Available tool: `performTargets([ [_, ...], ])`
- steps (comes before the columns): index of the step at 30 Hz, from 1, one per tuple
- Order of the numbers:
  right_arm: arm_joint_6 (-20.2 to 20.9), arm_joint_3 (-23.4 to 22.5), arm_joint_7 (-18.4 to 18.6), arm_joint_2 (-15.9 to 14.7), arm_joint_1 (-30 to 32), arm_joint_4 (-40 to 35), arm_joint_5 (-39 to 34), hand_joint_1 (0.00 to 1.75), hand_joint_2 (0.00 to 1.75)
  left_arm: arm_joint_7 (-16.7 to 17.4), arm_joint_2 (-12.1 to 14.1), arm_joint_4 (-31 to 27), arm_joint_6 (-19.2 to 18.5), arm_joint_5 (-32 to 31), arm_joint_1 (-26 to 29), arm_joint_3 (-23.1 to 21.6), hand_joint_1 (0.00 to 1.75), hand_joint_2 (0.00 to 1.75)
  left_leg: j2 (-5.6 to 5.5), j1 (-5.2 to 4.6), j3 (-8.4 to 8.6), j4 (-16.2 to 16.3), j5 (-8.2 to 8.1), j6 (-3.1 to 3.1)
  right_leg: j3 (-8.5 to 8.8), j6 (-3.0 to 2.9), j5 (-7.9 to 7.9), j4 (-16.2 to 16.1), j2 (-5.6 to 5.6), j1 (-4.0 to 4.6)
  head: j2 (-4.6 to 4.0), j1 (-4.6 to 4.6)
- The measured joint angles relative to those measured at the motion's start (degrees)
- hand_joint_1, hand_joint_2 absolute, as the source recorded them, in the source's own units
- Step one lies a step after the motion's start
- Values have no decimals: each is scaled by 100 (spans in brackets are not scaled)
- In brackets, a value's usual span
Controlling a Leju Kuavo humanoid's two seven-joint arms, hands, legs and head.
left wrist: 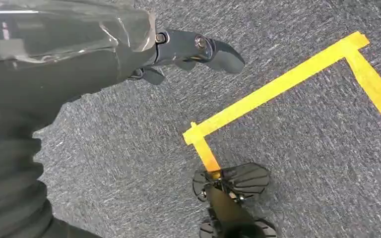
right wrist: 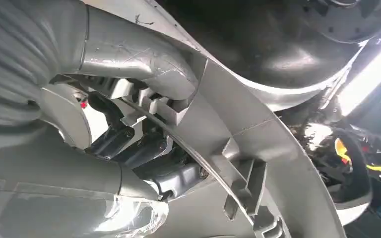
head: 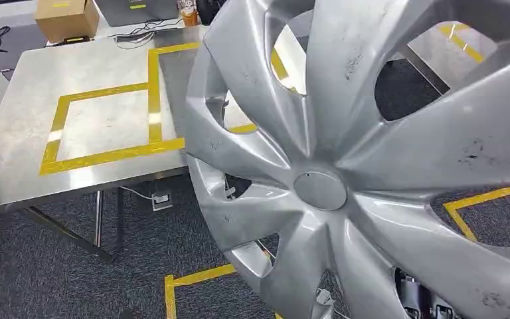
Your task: Take the parts from the cabinet and place them on the table.
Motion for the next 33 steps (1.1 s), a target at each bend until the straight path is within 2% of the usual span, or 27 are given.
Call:
performTargets([
  [3, 0, -2, 0, 7, 2, 5, -11, 175, 175, -11, 4, -2, -17, 0, 25, 15, 0, 175, -35, -35, 6, -39, -2, 84, 43, 84, 4, -49, -45, -17, 0, -4],
  [4, 0, -2, 0, 11, 2, 5, -11, 175, 175, -15, -2, -4, -17, 0, 31, 26, 0, 175, -50, 47, 124, -145, 58, 130, 5, 107, -36, 1, -11, -27, 0, 5],
  [5, -2, -4, 0, 11, 4, 7, -9, 175, 175, -31, -11, -11, -17, 0, 19, 37, 0, 175, -62, 23, 150, -187, 67, 150, -48, 109, -111, 152, 112, -27, 0, 24],
  [6, -4, -2, 0, 11, 3, 7, -11, 175, 175, -33, -15, -18, -22, 2, 3, 42, 0, 175, -80, 21, 147, -179, 76, 191, -236, 71, -281, 520, 191, -35, 0, 22],
  [7, -9, -2, 0, 9, 12, 9, -9, 175, 175, -37, -17, -24, -24, 2, -8, 44, 0, 175, -109, 16, 145, -177, 75, 193, -485, 43, -461, 1008, 226, -35, 0, 29],
  [8, -15, -2, 0, 9, 22, 13, -5, 175, 175, -37, -24, -24, -24, 7, -4, 48, 0, 175, -134, 10, 145, -176, 71, 199, -733, 41, -602, 1470, 243, -34, 0, 29],
  [9, -26, -2, 0, 7, 37, 20, 4, 175, 175, -37, -28, -24, -24, 9, 4, 50, 0, 175, -163, 8, 144, -172, 67, 203, -899, 66, -641, 1752, 249, -36, 0, 26],
  [10, -35, -2, 0, -2, 48, 33, 7, 175, 175, -37, -31, -24, -24, 9, 10, 57, 0, 175, -196, 9, 148, -169, 64, 200, -918, 109, -572, 1721, 249, -42, 0, 29],
  [11, -55, -2, 0, -9, 45, 37, 4, 175, 175, -39, -35, -24, -24, 9, 12, 61, 0, 175, -228, 13, 149, -159, 56, 193, -811, 173, -404, 1424, 249, -51, 0, 29],
  [13, -101, 2, 0, -20, 41, 37, -2, 175, 175, -39, -50, -26, -17, 9, 13, 77, 0, 175, -289, 20, 148, -103, 20, 150, -352, 276, 11, 416, 257, -82, 0, 31],
  [14, -112, 7, 0, -26, 40, 37, -4, 175, 175, -39, -50, -26, -15, 9, 16, 85, 0, 175, -313, 5, 123, -51, -13, 114, -189, 252, 89, 46, 277, -95, 0, 33],
  [15, -120, 9, 0, -32, 45, 37, -13, 175, 175, -44, -48, -26, -13, 9, 23, 100, 0, 175, -327, -31, 102, 5, -72, 77, -155, 157, 106, 38, 289, -70, 0, 18],
  [16, -125, 9, 0, -39, 47, 37, -20, 175, 175, -52, -50, -26, -6, 11, 41, 120, 0, 175, -326, -22, 104, -3, -73, 58, -155, 108, 103, 43, 286, -52, 0, 18],
  [18, -136, 9, 0, -52, 38, 37, -20, 175, 175, -59, -57, -26, -6, 9, 83, 140, 0, 175, -320, 17, 109, -8, -78, -2, -157, 32, 113, 39, 290, -19, 0, 24],
  [19, -144, 18, 0, -52, 34, 37, -20, 175, 175, -63, -50, -28, -6, 9, 92, 144, 0, 175, -304, 34, 94, 31, -116, -31, -130, 10, 126, 20, 290, -93, 0, 24],
  [20, -155, 28, 0, -52, 30, 37, -20, 175, 175, -68, -61, -33, -6, 9, 98, 146, 0, 175, -252, 37, 32, 178, -200, -68, -109, -28, 108, 20, 288, -87, 0, 11],
  [21, -177, 37, 0, -52, 33, 37, -20, 175, 175, -68, -55, -35, -6, 7, 91, 151, 0, 175, -211, 54, -133, 523, -383, -100, -93, -59, 96, 20, 285, -83, 0, -17],
  [23, -197, 44, 0, -59, 35, 37, -20, 175, 175, -68, -48, -37, -15, -7, 99, 155, 0, 175, -183, 79, -606, 1413, -736, -151, -85, -85, 76, 21, 281, -71, 0, -13],
  [24, -199, 50, 0, -61, 41, 37, -13, 175, 175, -68, -50, -37, -17, -13, 107, 155, 0, 175, -176, 82, -817, 1763, -805, -163, -79, -90, 63, 21, 281, -66, 0, -15],
  [25, -201, 55, 0, -68, 42, 37, -11, 175, 175, -68, -52, -39, -17, -18, 109, 155, 0, 175, -172, 83, -878, 1800, -732, -158, -64, -85, 48, 21, 283, -64, 0, -15],
  [26, -201, 59, 0, -72, 42, 37, -11, 175, 175, -68, -50, -39, -17, -17, 107, 155, 0, 175, -169, 82, -793, 1561, -539, -142, -36, -78, 26, 21, 284, -59, 0, -13],
  [27, -203, 61, 0, -72, 40, 37, -11, 175, 175, -68, -46, -46, -17, -17, 107, 159, 0, 175, -161, 78, -600, 1141, -292, -109, 0, -72, 5, 21, 284, -53, 0, -15],
  [28, -203, 65, 0, -72, 38, 37, -13, 175, 175, -68, -37, -52, -17, -17, 107, 164, 0, 175, -143, 63, -345, 627, -38, -55, 43, -62, -19, 19, 284, -44, 0, -15],
  [29, -203, 68, 0, -72, 37, 35, -13, 175, 175, -68, -35, -57, -17, -17, 106, 168, 0, 175, -104, 30, -112, 166, 119, 24, 72, -51, -39, 7, 284, -47, 0, -13],
  [30, -207, 70, 0, -74, 38, 35, -11, 175, 175, -68, -11, -61, -15, -17, 99, 175, 0, 175, -70, -6, -50, 47, -14, 65, 75, -8, -68, 14, 285, 11, 0, -4],
  [32, -216, 74, 0, -85, 41, 31, -7, 175, 175, -70, -2, -92, -6, -17, 109, 179, 0, 175, -87, -38, -47, -13, -27, 133, 120, 64, -16, 2, 276, -25, 0, -13],
  [33, -227, 74, 0, -94, 49, 31, 0, 175, 175, -68, 13, -92, 5, -18, 125, 182, 0, 175, -96, -50, -7, -60, -36, 177, 133, 149, 43, 43, 275, -25, 0, -15],
])
